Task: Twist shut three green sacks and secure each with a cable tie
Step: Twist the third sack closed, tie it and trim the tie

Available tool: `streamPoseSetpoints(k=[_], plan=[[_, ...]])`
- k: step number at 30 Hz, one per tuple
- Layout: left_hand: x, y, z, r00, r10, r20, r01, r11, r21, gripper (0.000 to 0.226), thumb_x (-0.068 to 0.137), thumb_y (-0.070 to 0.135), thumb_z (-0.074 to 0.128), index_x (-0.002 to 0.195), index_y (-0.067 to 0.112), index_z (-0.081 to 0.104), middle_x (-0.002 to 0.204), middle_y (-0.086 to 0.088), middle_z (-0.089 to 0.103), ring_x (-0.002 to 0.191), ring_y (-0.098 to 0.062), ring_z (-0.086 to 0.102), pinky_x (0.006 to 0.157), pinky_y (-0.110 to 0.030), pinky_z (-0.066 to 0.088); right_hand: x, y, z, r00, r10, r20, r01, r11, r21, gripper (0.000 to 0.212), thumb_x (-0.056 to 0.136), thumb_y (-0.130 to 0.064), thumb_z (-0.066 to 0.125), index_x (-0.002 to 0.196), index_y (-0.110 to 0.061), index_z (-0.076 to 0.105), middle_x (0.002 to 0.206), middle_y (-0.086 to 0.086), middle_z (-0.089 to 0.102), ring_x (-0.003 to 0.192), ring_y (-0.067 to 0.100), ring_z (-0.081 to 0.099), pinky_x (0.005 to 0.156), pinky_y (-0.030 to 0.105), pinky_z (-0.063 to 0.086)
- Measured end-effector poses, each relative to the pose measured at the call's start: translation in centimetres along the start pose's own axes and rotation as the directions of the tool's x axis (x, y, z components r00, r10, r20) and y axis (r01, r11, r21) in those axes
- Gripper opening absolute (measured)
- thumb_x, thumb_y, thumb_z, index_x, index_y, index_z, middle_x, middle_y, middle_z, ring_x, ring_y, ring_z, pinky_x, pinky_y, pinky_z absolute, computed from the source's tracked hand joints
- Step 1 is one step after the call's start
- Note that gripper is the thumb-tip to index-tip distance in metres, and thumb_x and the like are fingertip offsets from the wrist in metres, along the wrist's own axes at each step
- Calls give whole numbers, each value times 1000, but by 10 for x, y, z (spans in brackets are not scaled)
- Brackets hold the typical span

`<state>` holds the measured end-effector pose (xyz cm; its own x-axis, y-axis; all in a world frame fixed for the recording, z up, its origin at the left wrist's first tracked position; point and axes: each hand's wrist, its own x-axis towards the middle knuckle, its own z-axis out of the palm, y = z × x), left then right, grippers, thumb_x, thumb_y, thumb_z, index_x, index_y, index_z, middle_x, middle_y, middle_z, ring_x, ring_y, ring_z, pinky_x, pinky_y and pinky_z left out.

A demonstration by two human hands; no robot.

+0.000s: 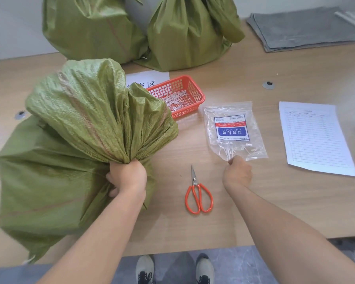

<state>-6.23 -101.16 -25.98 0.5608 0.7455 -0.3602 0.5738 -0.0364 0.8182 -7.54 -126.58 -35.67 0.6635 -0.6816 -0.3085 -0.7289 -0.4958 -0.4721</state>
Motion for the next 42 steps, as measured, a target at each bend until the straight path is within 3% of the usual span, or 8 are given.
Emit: streamPoseSetpoints(k=[8,16,22,25,28,31,37,42], plan=[[6,10,-18,998,-8,60,8,1000,-10,49,86,32,49,135,28,51,144,-8,52,126,-41,50,112,-56,38,-33,-4,-15,1000,18,20,-20,996,87,17,92,-16,62,92,-4,74,106,19,69,101,38,66,84,40,53],[5,55,-60,996,-33,87,35,999,-21,61,74,35,48,135,31,49,143,-10,52,125,-43,51,114,-54,38,-74,-41,-59,989,80,120,-91,992,85,13,90,-14,67,97,-8,76,102,14,74,102,32,70,74,29,49],[17,90,-99,994,3,109,-10,998,60,51,80,29,48,131,25,52,145,-14,49,127,-44,48,113,-54,39,-116,-105,-78,980,50,191,-92,972,218,18,78,-21,75,93,-13,80,94,9,78,97,29,74,80,31,60],[23,117,-123,989,98,108,-110,988,105,26,83,21,46,105,22,60,126,-15,59,122,-44,49,109,-54,41,-140,-141,-88,973,2,230,-86,931,354,4,73,-19,76,74,-16,78,79,8,77,83,28,76,79,37,64],[29,142,-147,978,163,130,-177,979,102,12,81,14,45,73,23,48,94,-6,59,112,-39,52,106,-58,42,-169,-174,-99,955,-86,282,-58,883,466,20,75,-16,80,61,-15,67,58,3,66,55,22,65,60,28,57],[39,155,-165,982,114,153,-115,993,-7,11,73,20,46,78,20,55,93,-8,63,109,-40,56,103,-56,48,-202,-205,-111,918,-216,332,32,877,480,21,70,-15,77,56,-17,61,53,2,58,46,18,52,50,22,43],[56,173,-181,966,-17,259,74,974,-214,44,81,10,50,124,7,60,119,-15,63,111,-40,59,99,-45,52,-268,-260,-134,707,-394,587,458,888,44,13,64,-22,72,71,-12,68,60,4,64,52,21,56,62,30,58],[61,178,-188,921,13,390,72,977,-202,39,82,12,57,120,6,59,115,-13,64,103,-36,62,96,-44,54,-304,-310,-151,758,-612,225,621,783,36,13,72,-17,76,73,-4,72,69,4,71,65,22,65,57,26,48]])
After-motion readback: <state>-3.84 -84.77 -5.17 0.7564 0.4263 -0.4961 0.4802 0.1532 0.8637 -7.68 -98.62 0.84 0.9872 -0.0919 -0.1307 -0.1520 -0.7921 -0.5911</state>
